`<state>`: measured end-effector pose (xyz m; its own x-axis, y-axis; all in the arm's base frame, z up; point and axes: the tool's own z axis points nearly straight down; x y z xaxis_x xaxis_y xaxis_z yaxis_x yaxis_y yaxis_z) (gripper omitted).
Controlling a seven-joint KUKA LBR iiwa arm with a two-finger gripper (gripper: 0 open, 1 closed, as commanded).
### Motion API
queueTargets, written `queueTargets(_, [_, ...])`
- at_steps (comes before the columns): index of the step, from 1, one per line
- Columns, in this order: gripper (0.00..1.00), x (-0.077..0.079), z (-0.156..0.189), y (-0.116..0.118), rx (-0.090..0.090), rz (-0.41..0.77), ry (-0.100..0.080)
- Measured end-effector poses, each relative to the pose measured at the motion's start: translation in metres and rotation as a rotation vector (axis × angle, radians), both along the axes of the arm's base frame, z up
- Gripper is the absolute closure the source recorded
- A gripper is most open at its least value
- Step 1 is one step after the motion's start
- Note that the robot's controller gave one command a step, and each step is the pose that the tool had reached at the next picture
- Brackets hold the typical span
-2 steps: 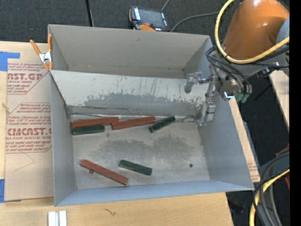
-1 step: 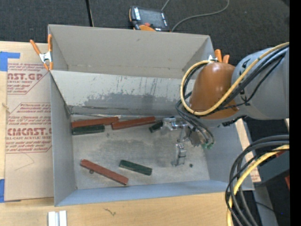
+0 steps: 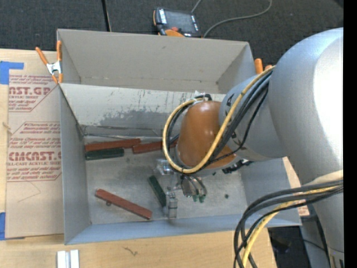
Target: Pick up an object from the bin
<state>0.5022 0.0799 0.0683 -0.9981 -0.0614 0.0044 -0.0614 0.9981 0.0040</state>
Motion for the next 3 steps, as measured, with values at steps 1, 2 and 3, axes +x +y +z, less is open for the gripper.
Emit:
queueTargets(1, [1.0,0.003,0.003,-0.005,-0.003,-0.006,-0.008])
queueTargets(2, [1.0,0.035,0.174,0.025,-0.001,0.021,-0.016])
queueTargets(3, [0.0,0.033,0.169,0.024,-0.003,0.02,-0.008])
